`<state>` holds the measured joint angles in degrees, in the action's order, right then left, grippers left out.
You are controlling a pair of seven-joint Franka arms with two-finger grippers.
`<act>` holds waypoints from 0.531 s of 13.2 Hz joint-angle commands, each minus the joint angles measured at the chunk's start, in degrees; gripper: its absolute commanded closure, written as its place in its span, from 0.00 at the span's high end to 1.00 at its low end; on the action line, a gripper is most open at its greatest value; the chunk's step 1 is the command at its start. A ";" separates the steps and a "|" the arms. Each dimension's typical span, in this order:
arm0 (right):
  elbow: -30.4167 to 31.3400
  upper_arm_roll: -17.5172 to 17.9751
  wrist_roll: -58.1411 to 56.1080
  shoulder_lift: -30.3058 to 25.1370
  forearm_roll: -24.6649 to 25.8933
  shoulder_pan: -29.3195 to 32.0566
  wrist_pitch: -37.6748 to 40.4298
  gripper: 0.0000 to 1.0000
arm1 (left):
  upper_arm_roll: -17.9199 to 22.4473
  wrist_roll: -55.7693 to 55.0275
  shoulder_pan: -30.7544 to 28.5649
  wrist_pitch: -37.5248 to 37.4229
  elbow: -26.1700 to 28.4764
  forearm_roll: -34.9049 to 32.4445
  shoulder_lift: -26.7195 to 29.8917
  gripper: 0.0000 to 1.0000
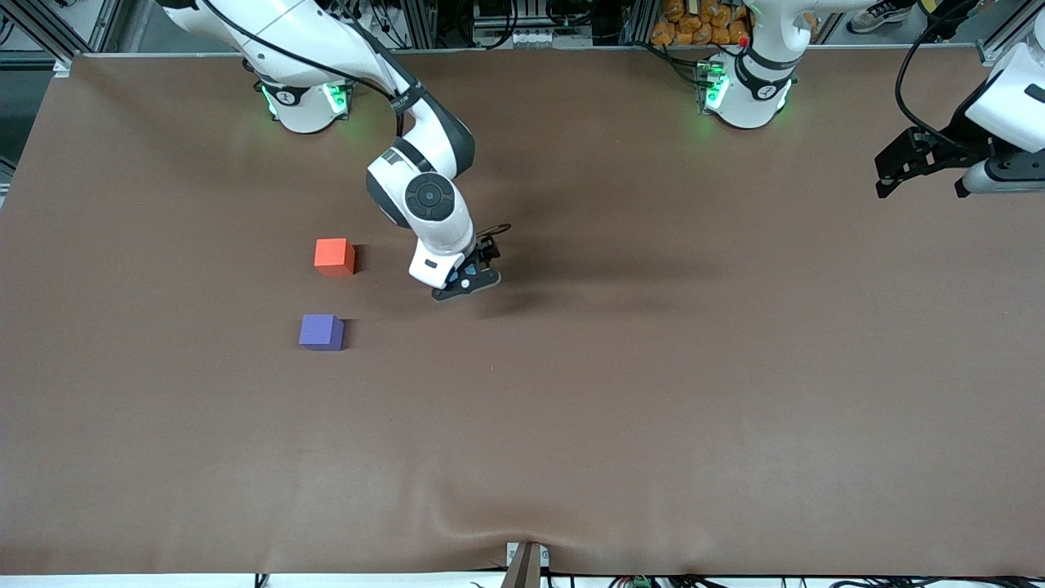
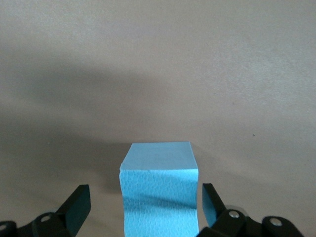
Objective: Place blue block between orange and purple blocks
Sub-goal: 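Carry the blue cube with the right gripper toward the orange cube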
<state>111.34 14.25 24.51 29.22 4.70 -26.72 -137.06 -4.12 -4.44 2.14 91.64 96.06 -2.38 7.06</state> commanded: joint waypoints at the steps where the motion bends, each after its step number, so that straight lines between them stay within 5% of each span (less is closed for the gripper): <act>1: 1.60 -0.01 1.77 0.13 2.06 0.00 -2.33 1.00 | -0.37 1.19 -0.38 -0.94 -0.70 0.45 -0.82 1.00; 4: 1.86 0.07 1.77 0.05 6.18 0.44 -2.24 0.48 | -0.54 -0.30 -0.11 -0.94 -0.70 2.46 -0.47 1.00; 5: 1.86 0.16 1.69 -0.21 6.72 0.70 -1.81 0.15 | -0.80 -1.09 -0.03 -0.94 -0.70 2.47 -0.21 1.00; 6: 1.69 0.16 1.86 -0.65 6.64 0.79 -1.37 0.00 | -0.98 -1.80 -0.03 -1.03 -0.70 2.47 -0.12 1.00; 7: 1.51 0.16 2.21 -1.87 6.63 1.05 0.29 0.00 | -0.98 -2.24 -0.03 -0.94 -0.78 2.56 -0.21 1.00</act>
<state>112.19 14.03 24.81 29.31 8.75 -26.62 -138.04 -4.72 -5.35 2.23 91.60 95.99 -0.54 6.46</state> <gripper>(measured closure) 0.449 0.000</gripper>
